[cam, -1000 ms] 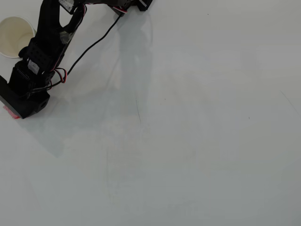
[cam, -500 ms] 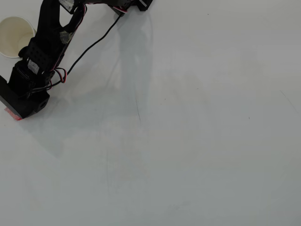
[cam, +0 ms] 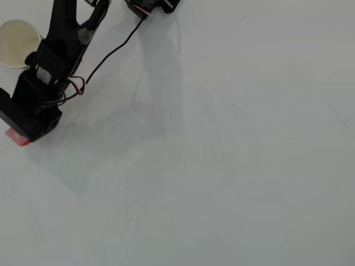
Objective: Pick up the cube and drop it in the cup.
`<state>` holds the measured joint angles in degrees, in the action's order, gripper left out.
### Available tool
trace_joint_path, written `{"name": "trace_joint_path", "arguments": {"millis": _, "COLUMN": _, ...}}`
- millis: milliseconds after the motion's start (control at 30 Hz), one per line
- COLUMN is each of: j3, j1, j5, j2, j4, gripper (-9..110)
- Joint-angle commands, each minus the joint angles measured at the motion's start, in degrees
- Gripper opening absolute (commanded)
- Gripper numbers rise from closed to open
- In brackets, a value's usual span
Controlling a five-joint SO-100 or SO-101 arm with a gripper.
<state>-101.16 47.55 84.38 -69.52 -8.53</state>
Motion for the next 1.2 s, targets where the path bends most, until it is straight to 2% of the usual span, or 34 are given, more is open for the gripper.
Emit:
{"name": "trace_joint_path", "arguments": {"millis": 0, "j3": -1.3, "j1": -0.7, "j5": 0.1, "j2": -17.1, "j4": -0.3, "gripper": 6}}
{"name": "trace_joint_path", "arguments": {"millis": 400, "j3": -13.2, "j1": -2.1, "j5": 0.1, "j2": -39.8, "j4": -9.8, "gripper": 5}}
{"name": "trace_joint_path", "arguments": {"millis": 1167, "j3": -36.1, "j1": 2.1, "j5": -0.5, "j2": -68.0, "j4": -9.3, "gripper": 4}}
